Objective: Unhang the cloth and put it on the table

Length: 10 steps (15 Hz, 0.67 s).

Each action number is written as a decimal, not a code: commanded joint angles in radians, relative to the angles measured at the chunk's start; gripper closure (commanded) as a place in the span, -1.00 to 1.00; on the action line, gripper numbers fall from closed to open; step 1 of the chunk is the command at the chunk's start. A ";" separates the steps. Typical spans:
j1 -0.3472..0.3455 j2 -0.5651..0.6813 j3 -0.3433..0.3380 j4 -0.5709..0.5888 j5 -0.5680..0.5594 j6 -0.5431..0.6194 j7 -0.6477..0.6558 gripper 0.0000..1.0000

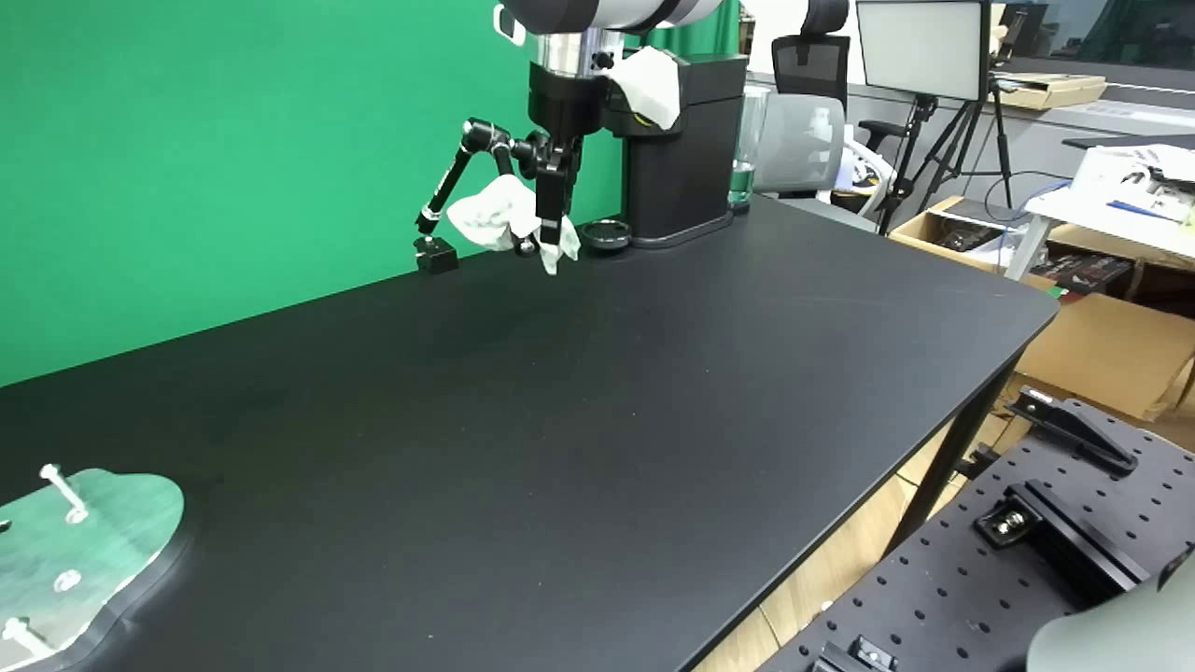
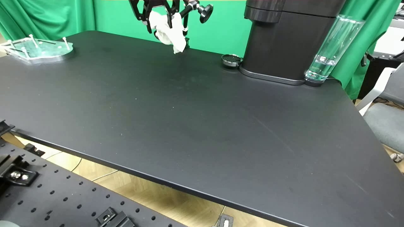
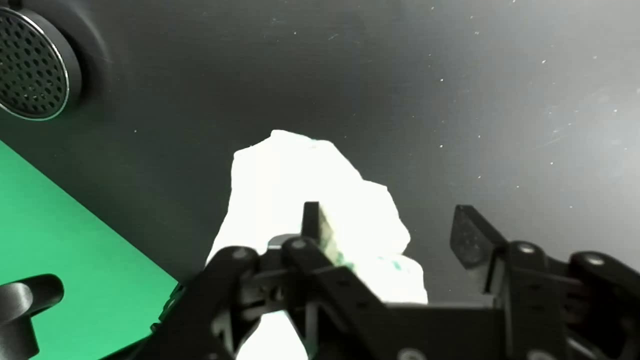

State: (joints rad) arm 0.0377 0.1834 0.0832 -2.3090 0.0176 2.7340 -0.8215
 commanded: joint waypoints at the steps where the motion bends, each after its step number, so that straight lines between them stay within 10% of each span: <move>1: -0.044 0.029 0.014 0.037 -0.010 0.014 -0.051 0.23; 6: -0.074 0.035 0.010 0.043 -0.016 0.028 -0.077 0.91; 10: -0.071 0.021 0.012 0.038 -0.020 0.031 -0.062 1.00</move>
State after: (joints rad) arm -0.0267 0.2100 0.0864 -2.2834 0.0169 2.7604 -0.8988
